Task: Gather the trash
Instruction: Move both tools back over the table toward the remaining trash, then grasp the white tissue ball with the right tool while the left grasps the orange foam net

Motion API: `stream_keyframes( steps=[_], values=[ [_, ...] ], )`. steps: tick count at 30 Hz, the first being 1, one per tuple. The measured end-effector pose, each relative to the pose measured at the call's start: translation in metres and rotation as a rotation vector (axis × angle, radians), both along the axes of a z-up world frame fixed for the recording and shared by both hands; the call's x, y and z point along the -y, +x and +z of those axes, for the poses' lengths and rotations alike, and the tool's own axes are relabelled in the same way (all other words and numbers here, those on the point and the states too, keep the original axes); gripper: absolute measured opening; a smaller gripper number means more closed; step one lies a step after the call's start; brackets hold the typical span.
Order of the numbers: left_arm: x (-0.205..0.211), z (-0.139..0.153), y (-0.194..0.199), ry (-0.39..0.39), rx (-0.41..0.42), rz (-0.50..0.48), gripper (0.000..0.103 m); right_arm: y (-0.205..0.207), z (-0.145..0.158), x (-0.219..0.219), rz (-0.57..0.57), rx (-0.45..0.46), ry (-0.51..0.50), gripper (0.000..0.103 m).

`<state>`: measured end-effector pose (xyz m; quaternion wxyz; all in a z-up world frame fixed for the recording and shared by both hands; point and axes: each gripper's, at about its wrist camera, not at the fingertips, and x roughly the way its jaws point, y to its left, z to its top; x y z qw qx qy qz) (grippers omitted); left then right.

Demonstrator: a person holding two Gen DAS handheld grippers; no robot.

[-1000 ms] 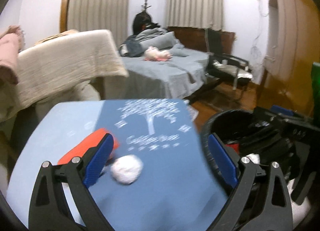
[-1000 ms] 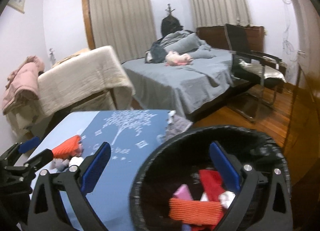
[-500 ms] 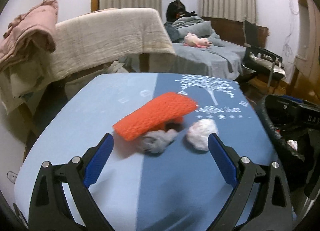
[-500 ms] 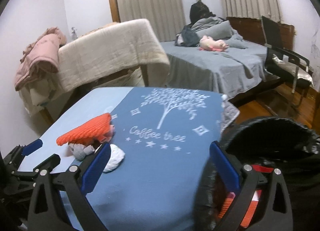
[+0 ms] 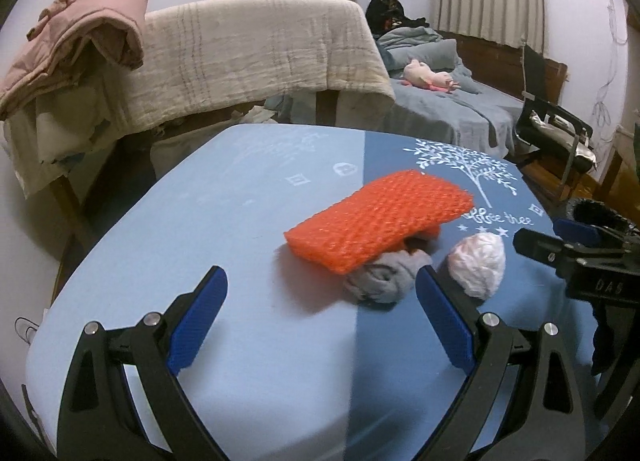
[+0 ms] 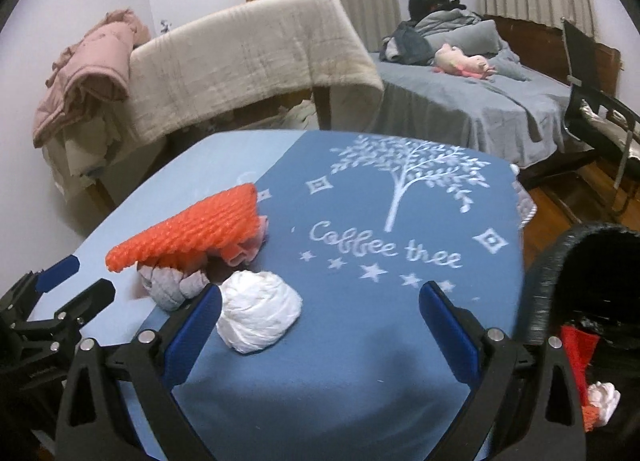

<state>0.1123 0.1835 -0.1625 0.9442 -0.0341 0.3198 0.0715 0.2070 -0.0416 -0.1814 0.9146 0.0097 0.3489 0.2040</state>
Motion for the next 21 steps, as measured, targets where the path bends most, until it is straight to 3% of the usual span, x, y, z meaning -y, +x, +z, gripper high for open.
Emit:
stream_keyframes(
  steps=[13,18,21],
  values=[
    [-0.010,-0.004,0.007,-0.026,-0.014,0.006,0.092,0.010,-0.017,-0.037,0.084,-0.053,-0.056,0.092],
    [-0.011,-0.005,0.008,-0.032,-0.017,0.007,0.092,0.014,-0.022,-0.040,0.107,-0.086,-0.064,0.075],
    [-0.011,-0.005,0.008,-0.032,-0.018,0.007,0.092,0.014,-0.024,-0.041,0.145,-0.105,-0.044,0.054]
  ],
)
